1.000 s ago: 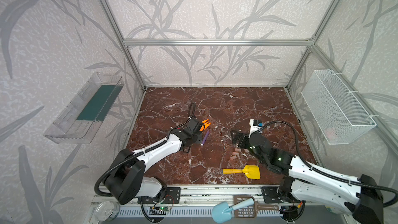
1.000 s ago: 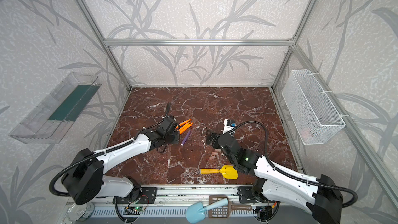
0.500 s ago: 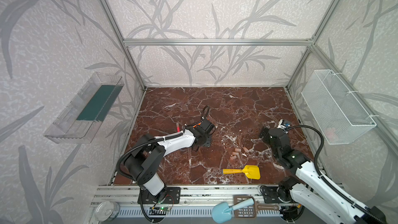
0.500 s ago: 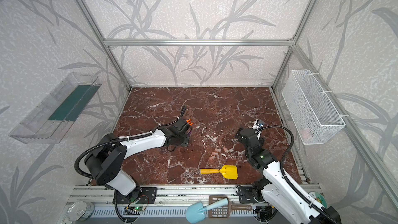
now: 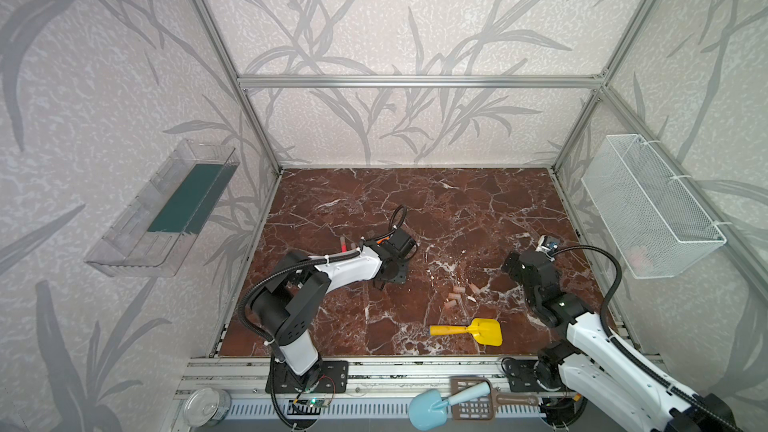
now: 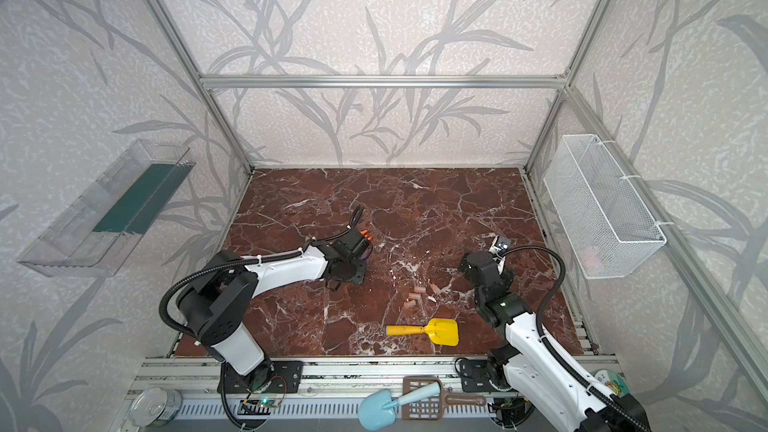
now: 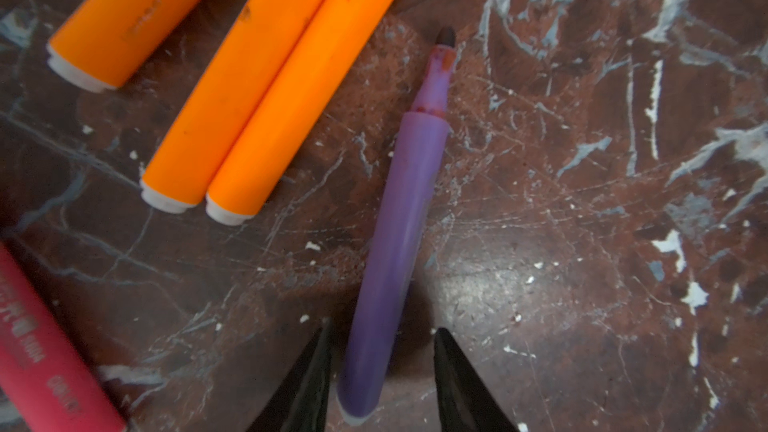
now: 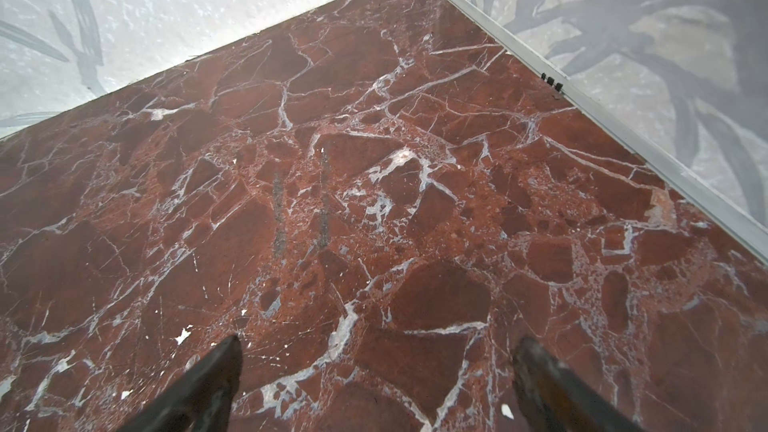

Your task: Insert the pens into the pen caps

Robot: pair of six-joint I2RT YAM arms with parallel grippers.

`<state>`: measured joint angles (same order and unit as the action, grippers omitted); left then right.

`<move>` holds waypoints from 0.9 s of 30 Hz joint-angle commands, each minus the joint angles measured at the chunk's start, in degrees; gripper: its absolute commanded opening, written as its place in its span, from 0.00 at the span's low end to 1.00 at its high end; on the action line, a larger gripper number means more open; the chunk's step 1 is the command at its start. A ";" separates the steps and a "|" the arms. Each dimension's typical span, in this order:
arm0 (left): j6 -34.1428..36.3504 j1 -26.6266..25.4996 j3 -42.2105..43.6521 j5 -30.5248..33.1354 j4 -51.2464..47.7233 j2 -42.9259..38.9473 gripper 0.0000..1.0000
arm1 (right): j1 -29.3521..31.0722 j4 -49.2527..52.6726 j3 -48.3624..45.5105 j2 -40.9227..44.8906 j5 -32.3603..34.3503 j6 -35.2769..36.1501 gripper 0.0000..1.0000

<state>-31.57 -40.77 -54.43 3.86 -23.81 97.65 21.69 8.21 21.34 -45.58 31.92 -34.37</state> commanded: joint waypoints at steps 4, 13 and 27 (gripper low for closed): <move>-0.22 -0.05 -2.42 0.88 -2.53 1.77 0.37 | -0.25 -1.22 -0.60 0.92 -0.26 0.97 0.99; -0.12 -0.02 -2.96 0.54 -2.91 2.90 0.29 | -0.25 -0.66 -0.03 0.36 -0.71 0.97 0.99; 0.96 -0.10 -2.57 -4.51 -0.37 2.86 0.11 | 2.71 -0.59 -0.75 9.57 -22.05 -10.75 0.99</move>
<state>-31.38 -40.77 -57.28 2.57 -24.58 100.18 22.83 11.14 21.54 -36.80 17.52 -39.94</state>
